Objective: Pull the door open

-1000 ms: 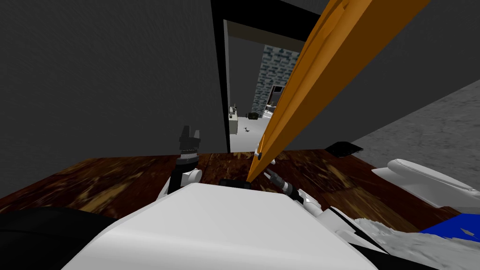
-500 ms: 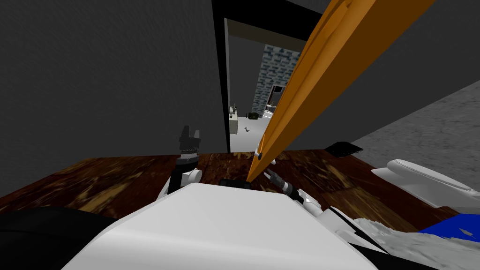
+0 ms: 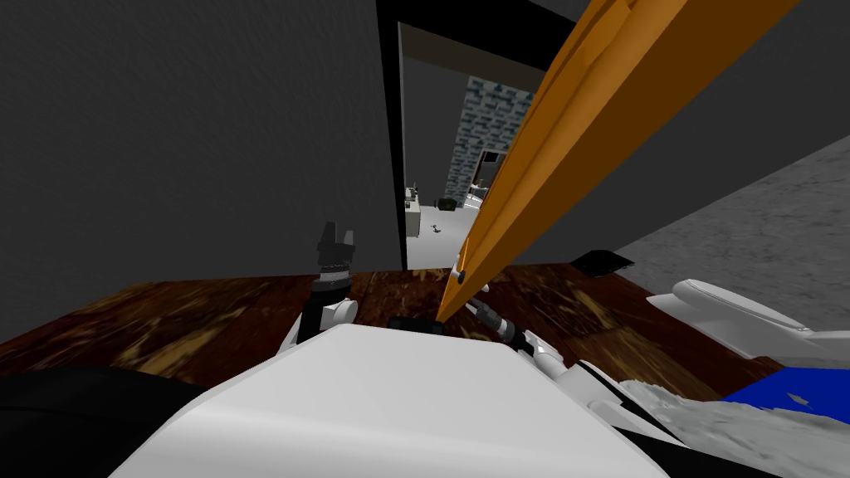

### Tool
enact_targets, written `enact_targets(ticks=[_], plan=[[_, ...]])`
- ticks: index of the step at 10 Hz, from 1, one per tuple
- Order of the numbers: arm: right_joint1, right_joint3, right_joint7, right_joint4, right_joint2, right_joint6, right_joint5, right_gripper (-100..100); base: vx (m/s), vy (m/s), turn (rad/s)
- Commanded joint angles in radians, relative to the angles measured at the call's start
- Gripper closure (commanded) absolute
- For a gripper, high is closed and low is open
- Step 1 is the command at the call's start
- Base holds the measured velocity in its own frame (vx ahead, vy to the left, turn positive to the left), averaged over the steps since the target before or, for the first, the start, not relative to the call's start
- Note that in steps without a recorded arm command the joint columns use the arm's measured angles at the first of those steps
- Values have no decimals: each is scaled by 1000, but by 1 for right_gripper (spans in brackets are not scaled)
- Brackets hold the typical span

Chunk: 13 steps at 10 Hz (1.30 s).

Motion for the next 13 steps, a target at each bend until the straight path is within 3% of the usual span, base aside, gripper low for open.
enact_targets(ticks=[1,7,13], plan=[[-4,1,2,5,1,-4,2,-100,-27,-71,-6],[-6,2,2,6,2,-6,3,-100,-17,-45,2],[-7,2,3,8,3,-3,3,-100,9,20,-10]])
